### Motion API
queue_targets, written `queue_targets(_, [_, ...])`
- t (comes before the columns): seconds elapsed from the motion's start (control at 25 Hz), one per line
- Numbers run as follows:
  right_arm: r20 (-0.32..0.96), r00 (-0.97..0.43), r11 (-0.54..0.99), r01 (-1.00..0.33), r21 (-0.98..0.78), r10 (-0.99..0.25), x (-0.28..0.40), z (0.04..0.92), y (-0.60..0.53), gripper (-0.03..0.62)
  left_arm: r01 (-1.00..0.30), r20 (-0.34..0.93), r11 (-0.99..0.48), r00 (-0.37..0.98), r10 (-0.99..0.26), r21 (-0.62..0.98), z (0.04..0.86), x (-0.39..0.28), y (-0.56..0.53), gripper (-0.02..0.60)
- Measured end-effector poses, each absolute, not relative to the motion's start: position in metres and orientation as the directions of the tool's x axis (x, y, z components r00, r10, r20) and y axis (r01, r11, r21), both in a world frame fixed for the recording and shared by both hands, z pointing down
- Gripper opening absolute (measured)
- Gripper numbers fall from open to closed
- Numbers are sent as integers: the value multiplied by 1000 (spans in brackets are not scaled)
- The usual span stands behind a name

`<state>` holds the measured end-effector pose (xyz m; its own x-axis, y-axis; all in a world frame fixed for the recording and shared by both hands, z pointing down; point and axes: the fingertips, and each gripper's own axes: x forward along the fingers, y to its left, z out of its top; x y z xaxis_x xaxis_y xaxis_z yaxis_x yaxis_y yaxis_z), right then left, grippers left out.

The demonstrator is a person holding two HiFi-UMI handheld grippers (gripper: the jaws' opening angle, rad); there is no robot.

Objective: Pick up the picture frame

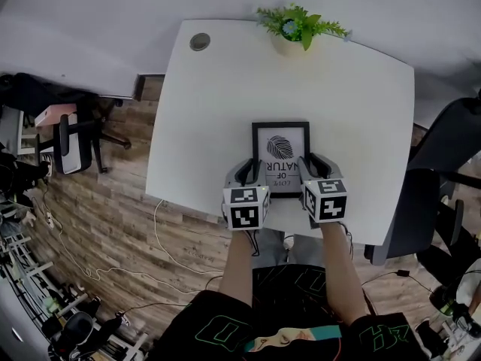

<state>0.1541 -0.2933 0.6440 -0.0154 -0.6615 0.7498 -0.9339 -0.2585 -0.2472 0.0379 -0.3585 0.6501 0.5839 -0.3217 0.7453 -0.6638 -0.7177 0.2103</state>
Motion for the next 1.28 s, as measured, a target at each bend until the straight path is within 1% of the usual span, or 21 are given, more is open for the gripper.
queue_targets(0.12, [738,-19,-275,-921,-275,-674,156,643,-293,98,-682,735,-694,590,-334,232,649,37,-359,79])
queue_targets(0.32, [705,-21,-269,-916,-297,-708,159,634,-291,84,-699,725,-681,583,-367,218,641,36,-357,73])
queue_targets(0.88, [634,-25,-219,-927,-303,-773,175,604,-276,80,-717,649,-666,609,-456,206,610,47,-337,71])
queue_targets(1.28, [591,-52,-140,-952,-273,-805,174,578,-257,80,-742,596,-641,609,-523,197,586,44,-311,71])
